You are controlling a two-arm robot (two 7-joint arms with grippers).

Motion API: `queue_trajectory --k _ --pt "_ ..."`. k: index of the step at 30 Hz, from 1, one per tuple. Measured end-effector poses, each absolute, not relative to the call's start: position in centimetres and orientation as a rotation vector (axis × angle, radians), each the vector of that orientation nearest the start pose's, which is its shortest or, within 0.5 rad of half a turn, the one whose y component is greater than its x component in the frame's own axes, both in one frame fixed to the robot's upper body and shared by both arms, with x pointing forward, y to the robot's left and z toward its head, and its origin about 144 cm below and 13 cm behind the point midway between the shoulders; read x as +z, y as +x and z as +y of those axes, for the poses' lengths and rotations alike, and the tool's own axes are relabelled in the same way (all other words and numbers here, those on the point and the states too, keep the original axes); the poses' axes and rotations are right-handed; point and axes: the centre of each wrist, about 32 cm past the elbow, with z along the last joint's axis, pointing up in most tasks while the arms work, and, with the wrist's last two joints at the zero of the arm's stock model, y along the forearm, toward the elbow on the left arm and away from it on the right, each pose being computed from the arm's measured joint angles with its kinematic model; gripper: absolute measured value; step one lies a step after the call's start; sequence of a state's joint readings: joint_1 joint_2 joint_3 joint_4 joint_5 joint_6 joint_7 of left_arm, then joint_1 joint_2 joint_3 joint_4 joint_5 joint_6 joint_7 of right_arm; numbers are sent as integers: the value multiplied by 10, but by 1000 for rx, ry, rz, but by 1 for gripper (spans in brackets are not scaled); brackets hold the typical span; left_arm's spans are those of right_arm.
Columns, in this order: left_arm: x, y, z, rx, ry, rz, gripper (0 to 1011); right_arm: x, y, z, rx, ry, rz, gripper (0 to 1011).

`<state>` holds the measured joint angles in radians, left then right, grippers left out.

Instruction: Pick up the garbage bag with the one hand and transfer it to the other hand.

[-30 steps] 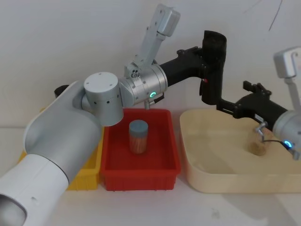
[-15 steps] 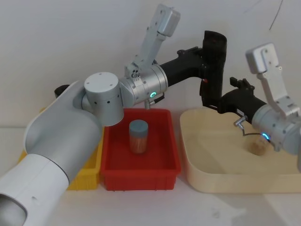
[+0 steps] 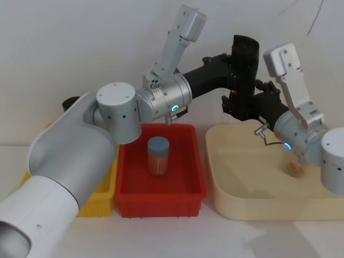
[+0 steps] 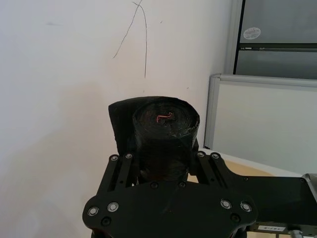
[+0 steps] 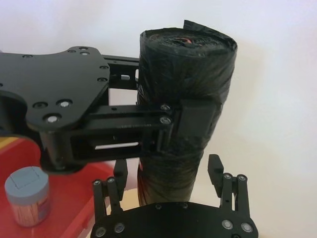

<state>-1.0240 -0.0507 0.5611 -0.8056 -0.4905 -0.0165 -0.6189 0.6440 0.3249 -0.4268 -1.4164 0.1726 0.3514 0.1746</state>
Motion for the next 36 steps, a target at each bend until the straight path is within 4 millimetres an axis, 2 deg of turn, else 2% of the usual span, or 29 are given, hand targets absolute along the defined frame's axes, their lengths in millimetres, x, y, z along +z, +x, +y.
queue_trajectory --k 8,18,21,28,34,36 --pt "1345 670 77 509 -151 -124 498 1318 595 -208 -1147 -251 -272 864" --pt "1345 670 77 509 -151 -123 498 1318 598 -204 -1152 -253 -280 547" --pt "1345 670 77 509 -151 -123 498 1318 598 -204 -1153 -253 -282 518" --pt "1345 670 77 509 -151 -123 503 1318 599 -203 -1154 -253 -284 518" --pt "1345 670 77 509 -151 -124 640 1319 599 -202 -1154 -253 -284 517" --pt "1345 670 77 509 -151 -124 724 1319 599 -202 -1154 -253 -284 517"
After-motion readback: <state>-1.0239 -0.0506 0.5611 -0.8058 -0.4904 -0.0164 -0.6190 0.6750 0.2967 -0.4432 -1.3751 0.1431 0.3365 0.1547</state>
